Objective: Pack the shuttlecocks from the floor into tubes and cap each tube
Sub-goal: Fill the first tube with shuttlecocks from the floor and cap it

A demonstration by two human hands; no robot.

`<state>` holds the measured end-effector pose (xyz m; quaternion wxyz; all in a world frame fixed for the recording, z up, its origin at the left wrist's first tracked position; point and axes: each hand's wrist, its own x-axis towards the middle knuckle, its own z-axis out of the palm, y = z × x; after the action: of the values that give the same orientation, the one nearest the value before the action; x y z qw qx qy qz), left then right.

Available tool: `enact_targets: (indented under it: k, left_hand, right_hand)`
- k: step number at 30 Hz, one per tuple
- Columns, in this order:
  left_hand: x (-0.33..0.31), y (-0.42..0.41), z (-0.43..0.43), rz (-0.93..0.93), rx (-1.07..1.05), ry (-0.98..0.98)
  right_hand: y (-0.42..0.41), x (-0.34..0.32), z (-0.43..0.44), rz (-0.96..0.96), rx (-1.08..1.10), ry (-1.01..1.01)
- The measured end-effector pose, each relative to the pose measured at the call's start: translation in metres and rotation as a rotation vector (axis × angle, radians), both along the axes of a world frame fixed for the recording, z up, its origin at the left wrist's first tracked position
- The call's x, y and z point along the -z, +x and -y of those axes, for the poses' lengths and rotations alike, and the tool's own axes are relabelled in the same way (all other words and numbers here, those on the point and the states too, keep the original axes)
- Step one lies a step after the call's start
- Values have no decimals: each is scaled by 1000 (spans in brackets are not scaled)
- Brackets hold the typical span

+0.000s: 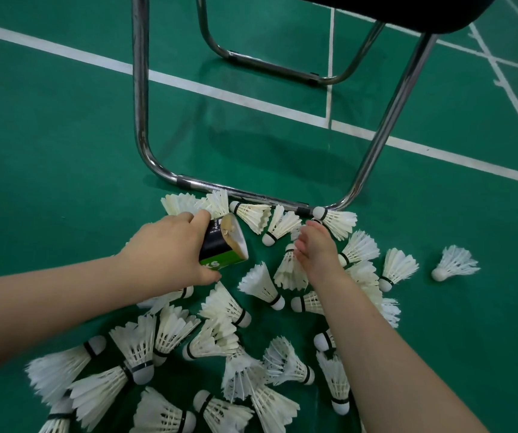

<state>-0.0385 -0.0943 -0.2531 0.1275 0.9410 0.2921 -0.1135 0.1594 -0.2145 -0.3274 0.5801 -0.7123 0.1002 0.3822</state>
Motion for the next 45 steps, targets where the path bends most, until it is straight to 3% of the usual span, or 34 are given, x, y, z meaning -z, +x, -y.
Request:
enact_targets:
  k: [5,10,17,21,25,31,40,45]
  left_hand:
    - [-1,10,-3,-17,-20,-25]
    - [3,19,0,-32,-21,-48]
    - [4,23,6,-45,-26,-41]
    - [3,22,7,-43,-15,-31]
    - [0,21,9,-38,-9,-35]
    - [-11,11,11,9,-10,-16]
    - [-28,-11,15,93,-19,-3]
    - [-36,-18,14,136,-39,-8]
  right_hand:
    - [11,-2,-8,-113,92,56]
    - [21,0,-13,-106,224,49]
    - [30,16,-5,224,208,-197]
    - [19,5,2,564,62,-360]
    - [-3,-21,21,736,-73,-119]
    - [-45,-76,20,726,-384,244]
    - [-78,-97,10,645,-589,370]
    - [-91,-106,11,496,-869,381]
